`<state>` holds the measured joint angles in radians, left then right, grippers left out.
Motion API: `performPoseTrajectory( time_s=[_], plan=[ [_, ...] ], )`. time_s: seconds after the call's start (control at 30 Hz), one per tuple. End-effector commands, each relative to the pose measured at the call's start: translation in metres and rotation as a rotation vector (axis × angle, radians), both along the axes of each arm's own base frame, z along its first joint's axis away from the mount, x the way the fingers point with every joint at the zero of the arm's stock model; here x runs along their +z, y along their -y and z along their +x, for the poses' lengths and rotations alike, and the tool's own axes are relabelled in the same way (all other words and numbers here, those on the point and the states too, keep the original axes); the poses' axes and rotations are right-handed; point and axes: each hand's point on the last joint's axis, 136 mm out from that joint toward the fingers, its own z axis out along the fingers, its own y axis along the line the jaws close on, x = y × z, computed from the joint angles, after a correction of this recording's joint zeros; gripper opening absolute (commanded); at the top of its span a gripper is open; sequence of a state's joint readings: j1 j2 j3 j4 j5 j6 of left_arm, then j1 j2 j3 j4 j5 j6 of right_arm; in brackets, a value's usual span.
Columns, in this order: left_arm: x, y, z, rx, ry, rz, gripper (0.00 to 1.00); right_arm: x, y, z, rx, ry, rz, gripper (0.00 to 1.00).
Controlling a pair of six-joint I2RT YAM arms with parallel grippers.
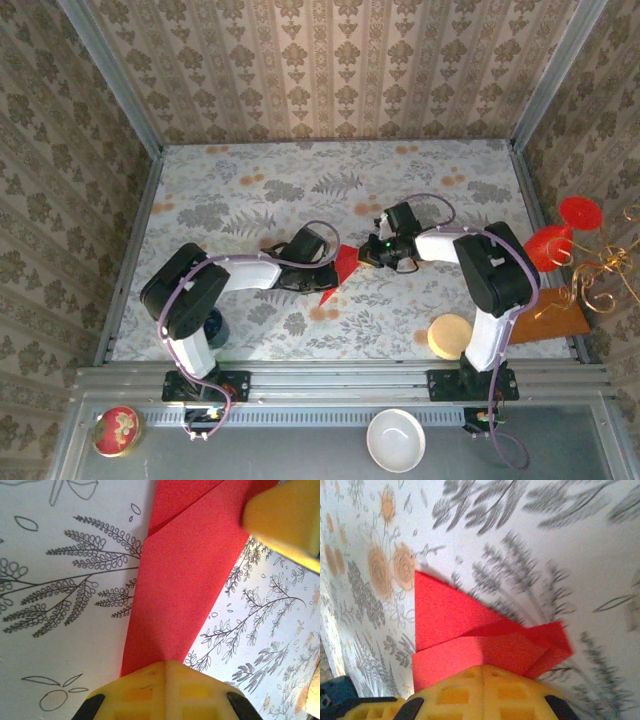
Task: Fold a paper plane with a square sheet of paper (pick it up from the middle)
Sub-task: Fold the wing for the fifth time at the center of the table.
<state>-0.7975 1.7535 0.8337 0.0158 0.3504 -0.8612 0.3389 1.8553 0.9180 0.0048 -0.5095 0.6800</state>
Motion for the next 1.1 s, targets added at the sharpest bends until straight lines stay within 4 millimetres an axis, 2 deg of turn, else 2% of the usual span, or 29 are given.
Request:
performPoseTrajectory(
  time_s=[0.0,0.17,0.33,0.4,0.47,0.57,0.67,0.73,0.83,0.9,1.07],
  plan=[
    [-0.054,-0.057,-0.060,0.003,-0.236,0.243,0.00,-0.017,0.041,0.028,-0.116,0.038,-0.142,0.06],
    [-0.049,-0.050,-0.053,-0.008,-0.212,0.228,0.00,-0.010,0.061,0.042,-0.184,0.074,-0.169,0.07],
    [-0.036,-0.034,-0.039,-0.029,-0.171,0.190,0.00,0.002,0.062,0.050,-0.199,0.109,-0.170,0.09],
    [-0.026,-0.025,-0.032,-0.032,-0.151,0.161,0.00,0.013,0.060,0.049,-0.202,0.132,-0.163,0.11],
    [-0.010,-0.015,-0.021,-0.028,-0.117,0.115,0.00,0.027,0.058,0.045,-0.195,0.161,-0.167,0.13],
    [0.028,0.001,-0.003,-0.027,-0.050,0.020,0.02,0.044,0.058,0.031,-0.183,0.193,-0.226,0.18],
    [0.061,0.003,0.012,-0.012,0.016,-0.044,0.08,0.059,0.056,0.014,-0.181,0.211,-0.254,0.25],
    [0.075,-0.005,0.018,0.016,0.045,-0.063,0.14,0.065,0.054,0.001,-0.180,0.204,-0.270,0.31],
    [0.083,-0.033,0.027,0.084,0.082,-0.048,0.22,0.071,0.048,-0.018,-0.179,0.187,-0.305,0.45],
    [0.081,-0.059,0.031,0.152,0.095,-0.019,0.28,0.073,0.040,-0.030,-0.168,0.168,-0.316,0.51],
    [0.070,-0.111,0.030,0.270,0.102,0.018,0.43,0.072,0.016,-0.054,-0.130,0.106,-0.382,0.57]
  ],
)
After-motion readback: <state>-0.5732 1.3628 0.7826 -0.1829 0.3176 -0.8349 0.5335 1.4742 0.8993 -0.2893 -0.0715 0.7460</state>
